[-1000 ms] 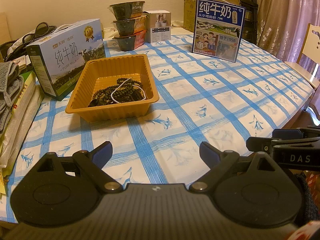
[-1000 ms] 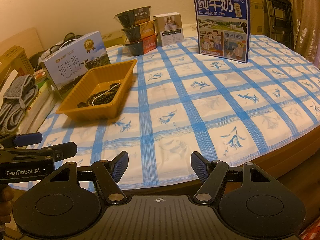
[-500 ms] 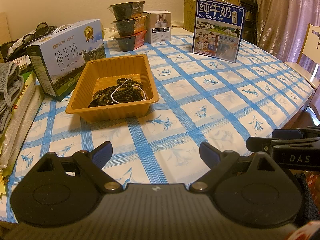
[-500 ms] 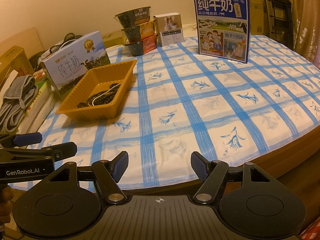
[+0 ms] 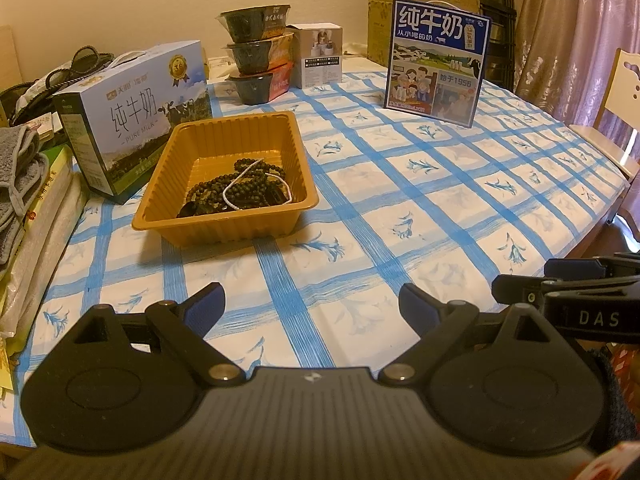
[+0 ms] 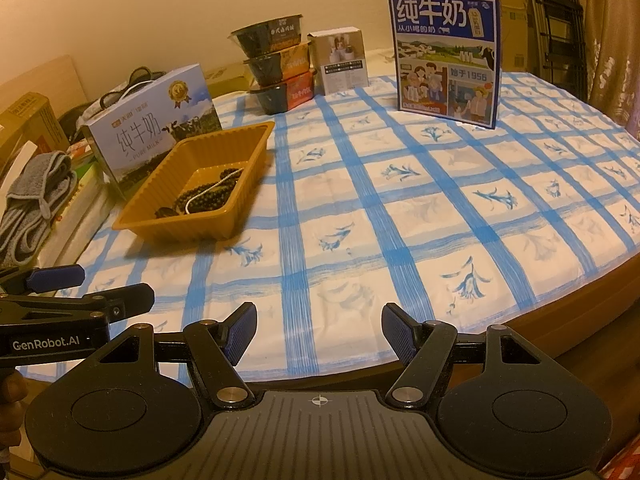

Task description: Organize jewelry

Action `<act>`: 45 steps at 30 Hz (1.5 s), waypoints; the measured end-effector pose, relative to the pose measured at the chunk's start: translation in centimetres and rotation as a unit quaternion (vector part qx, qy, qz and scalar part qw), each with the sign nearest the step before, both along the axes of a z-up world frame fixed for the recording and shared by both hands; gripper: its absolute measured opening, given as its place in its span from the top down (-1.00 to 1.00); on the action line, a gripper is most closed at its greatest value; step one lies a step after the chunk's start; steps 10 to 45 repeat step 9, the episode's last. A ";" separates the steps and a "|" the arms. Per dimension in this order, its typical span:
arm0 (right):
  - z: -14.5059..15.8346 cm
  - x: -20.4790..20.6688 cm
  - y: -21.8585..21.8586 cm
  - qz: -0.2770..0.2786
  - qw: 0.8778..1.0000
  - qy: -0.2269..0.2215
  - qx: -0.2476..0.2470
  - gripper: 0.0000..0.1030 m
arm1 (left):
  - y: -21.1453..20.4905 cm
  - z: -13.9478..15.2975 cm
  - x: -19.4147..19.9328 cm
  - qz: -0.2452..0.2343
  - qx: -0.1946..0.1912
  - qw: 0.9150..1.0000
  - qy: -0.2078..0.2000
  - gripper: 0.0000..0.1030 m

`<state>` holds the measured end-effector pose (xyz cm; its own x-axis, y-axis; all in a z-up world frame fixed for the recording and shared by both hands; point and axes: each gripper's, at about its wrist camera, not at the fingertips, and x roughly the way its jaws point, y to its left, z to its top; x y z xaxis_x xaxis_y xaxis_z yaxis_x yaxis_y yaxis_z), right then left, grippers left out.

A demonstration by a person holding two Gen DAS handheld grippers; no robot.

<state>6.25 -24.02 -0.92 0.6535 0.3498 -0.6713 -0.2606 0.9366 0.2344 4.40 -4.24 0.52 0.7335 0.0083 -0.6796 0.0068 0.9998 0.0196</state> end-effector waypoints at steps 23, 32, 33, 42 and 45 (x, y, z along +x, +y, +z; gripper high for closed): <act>0.1 0.1 0.0 0.000 1.000 -0.001 0.000 -0.34 | -0.1 0.6 0.3 0.003 0.000 1.000 0.002 -0.81; 0.1 0.1 0.0 0.000 1.000 -0.001 0.000 -0.34 | -0.1 0.6 0.3 0.003 0.000 1.000 0.002 -0.81; 0.1 0.1 0.0 0.000 1.000 -0.001 0.000 -0.34 | -0.1 0.6 0.3 0.003 0.000 1.000 0.002 -0.81; 0.1 0.1 0.0 0.000 1.000 -0.001 0.000 -0.34 | -0.1 0.6 0.3 0.003 0.000 1.000 0.002 -0.81; 0.1 0.1 0.0 0.000 1.000 -0.001 0.000 -0.34 | -0.1 0.6 0.3 0.003 0.000 1.000 0.002 -0.81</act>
